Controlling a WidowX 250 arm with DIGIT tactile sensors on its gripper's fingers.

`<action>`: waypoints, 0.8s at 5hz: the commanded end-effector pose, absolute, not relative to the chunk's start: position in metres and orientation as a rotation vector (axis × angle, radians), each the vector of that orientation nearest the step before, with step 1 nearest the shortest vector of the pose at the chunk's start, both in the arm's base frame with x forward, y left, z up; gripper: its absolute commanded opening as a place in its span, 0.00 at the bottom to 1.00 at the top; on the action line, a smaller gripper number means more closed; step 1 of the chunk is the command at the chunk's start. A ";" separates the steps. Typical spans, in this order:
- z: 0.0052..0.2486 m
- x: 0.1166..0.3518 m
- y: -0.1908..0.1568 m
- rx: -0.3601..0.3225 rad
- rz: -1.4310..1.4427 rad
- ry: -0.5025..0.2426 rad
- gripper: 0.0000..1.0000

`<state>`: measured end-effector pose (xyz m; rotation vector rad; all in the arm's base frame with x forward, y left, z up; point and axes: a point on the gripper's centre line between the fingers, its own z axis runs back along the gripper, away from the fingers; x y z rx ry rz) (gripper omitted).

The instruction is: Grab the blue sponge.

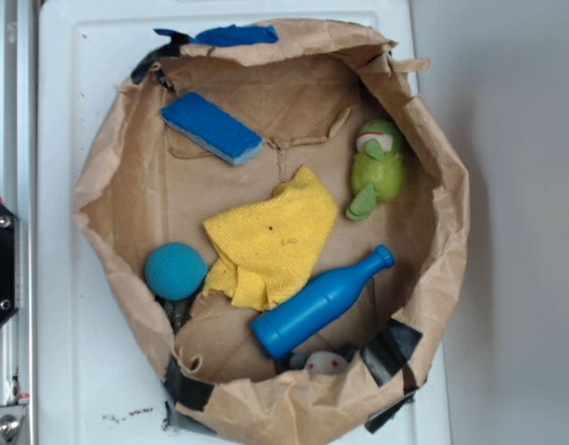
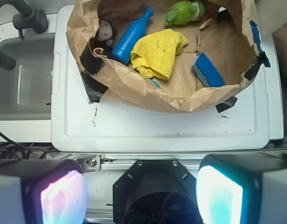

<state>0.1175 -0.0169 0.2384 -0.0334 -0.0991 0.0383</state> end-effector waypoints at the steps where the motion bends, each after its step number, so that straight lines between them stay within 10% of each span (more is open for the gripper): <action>1: 0.238 0.118 -0.017 -0.033 0.038 -0.099 1.00; 4: 0.213 0.136 0.021 -0.092 -0.140 -0.113 1.00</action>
